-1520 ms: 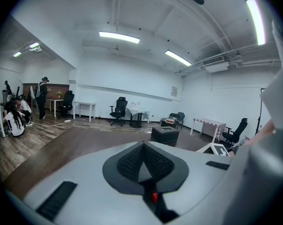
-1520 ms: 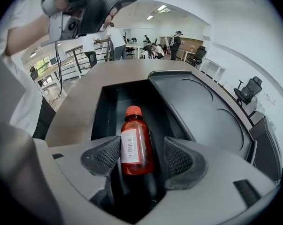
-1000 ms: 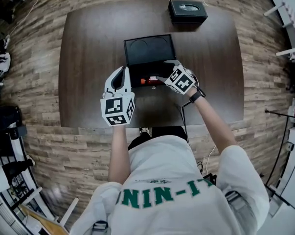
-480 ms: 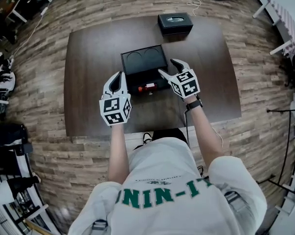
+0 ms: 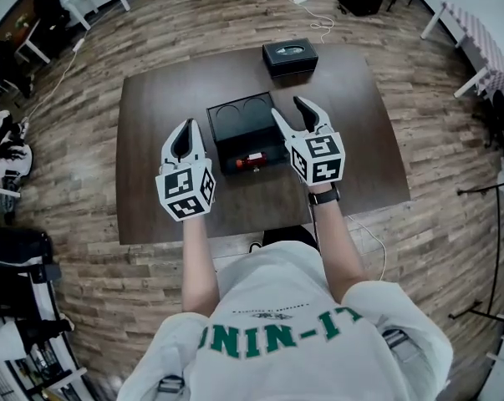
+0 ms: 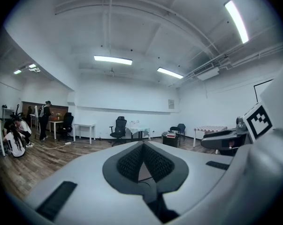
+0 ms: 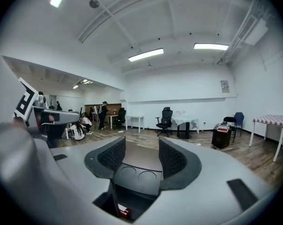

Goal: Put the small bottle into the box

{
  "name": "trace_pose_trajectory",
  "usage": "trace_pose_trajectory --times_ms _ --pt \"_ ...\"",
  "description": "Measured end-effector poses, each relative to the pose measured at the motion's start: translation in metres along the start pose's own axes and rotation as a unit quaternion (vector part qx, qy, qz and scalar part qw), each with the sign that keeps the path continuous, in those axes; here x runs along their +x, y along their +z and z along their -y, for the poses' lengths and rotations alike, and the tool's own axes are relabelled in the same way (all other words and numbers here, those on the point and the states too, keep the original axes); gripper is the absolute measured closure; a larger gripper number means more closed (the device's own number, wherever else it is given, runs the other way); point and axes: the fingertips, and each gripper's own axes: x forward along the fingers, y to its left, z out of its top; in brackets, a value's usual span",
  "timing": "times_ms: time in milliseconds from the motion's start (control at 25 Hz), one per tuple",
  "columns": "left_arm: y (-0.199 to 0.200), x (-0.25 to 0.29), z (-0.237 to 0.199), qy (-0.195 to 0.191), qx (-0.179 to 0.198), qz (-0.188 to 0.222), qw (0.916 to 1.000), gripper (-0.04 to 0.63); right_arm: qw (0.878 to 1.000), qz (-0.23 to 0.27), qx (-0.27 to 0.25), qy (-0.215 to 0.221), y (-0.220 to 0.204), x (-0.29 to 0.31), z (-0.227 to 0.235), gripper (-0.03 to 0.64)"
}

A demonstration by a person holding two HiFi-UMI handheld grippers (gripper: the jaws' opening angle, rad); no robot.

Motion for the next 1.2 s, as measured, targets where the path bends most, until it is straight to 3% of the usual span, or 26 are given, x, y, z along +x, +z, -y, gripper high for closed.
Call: trace_pose_trajectory --times_ms 200,560,1200 --pt "0.021 -0.017 0.001 0.007 0.007 0.024 0.9997 0.589 0.999 0.029 -0.015 -0.014 0.024 -0.022 -0.017 0.424" --pt "0.025 -0.029 0.012 0.003 0.012 0.032 0.9994 0.589 0.998 0.054 -0.001 -0.043 0.033 -0.039 -0.018 0.595" --pt "0.02 -0.024 0.021 0.005 0.006 0.032 0.9995 0.589 0.998 0.056 -0.001 -0.039 0.039 -0.04 -0.018 0.603"
